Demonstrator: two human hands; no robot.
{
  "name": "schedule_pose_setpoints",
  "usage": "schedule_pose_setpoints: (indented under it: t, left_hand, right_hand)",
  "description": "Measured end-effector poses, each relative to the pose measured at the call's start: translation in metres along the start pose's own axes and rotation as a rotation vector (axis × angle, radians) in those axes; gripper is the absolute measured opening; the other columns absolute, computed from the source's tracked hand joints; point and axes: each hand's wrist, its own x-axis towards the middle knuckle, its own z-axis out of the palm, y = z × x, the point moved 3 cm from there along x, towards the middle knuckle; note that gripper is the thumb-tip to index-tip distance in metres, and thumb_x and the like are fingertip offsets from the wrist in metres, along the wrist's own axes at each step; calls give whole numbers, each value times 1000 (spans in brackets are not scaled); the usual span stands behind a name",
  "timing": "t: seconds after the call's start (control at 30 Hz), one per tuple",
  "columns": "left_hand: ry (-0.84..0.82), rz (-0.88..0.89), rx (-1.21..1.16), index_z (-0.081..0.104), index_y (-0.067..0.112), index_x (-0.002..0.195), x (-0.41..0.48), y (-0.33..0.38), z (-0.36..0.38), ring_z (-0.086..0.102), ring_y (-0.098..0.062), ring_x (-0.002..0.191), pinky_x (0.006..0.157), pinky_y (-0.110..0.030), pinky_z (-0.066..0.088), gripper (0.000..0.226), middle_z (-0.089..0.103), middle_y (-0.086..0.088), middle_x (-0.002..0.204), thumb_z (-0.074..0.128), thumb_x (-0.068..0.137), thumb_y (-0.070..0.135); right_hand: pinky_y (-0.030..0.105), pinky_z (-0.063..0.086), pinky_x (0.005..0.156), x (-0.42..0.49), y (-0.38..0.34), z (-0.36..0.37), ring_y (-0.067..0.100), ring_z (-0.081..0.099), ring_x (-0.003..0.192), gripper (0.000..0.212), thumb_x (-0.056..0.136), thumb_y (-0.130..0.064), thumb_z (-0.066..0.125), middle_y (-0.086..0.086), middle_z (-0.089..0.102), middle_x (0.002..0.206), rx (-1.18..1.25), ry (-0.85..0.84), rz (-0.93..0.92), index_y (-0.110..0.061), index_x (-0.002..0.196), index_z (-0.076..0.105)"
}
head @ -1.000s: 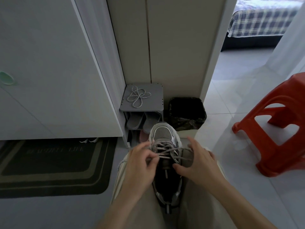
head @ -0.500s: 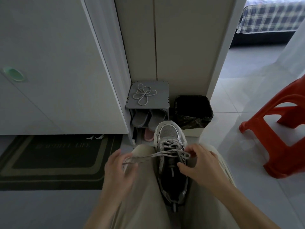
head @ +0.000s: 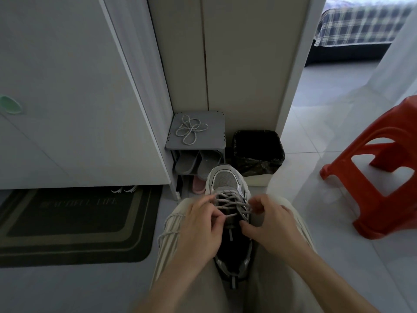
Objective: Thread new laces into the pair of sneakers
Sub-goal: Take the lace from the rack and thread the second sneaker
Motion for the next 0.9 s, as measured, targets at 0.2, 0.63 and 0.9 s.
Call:
schedule_pose_setpoints:
  t: [0.2,0.63,0.9]
  left_hand:
    - [-49,-7,-63,57,23,80,-10,-11,-11,48,6,114,97,-26,46,9,39,36,116,61,89,21]
    - [-87,-108,-27,53,31,100,-9,-32,-26,52,10,100,84,-11,41,7,56,23,105,49,95,34]
    - [-164,-197,-236,66,24,79,25,-15,-60,52,-5,59,58,-19,43,16,62,-1,68,59,90,32]
  right_hand:
    - [37,37,102,0,0,3,-2,47,89,57,71,-41,73,-29,48,88,29,-16,-5,-33,120,45]
    - [33,39,98,1,-4,4,-1,48,92,58,71,-53,69,-27,51,93,-5,-67,-46,-37,120,43]
    - [29,33,91,19,-38,10,3,46,104,33,84,-52,55,-17,52,110,-79,16,-398,-34,108,67]
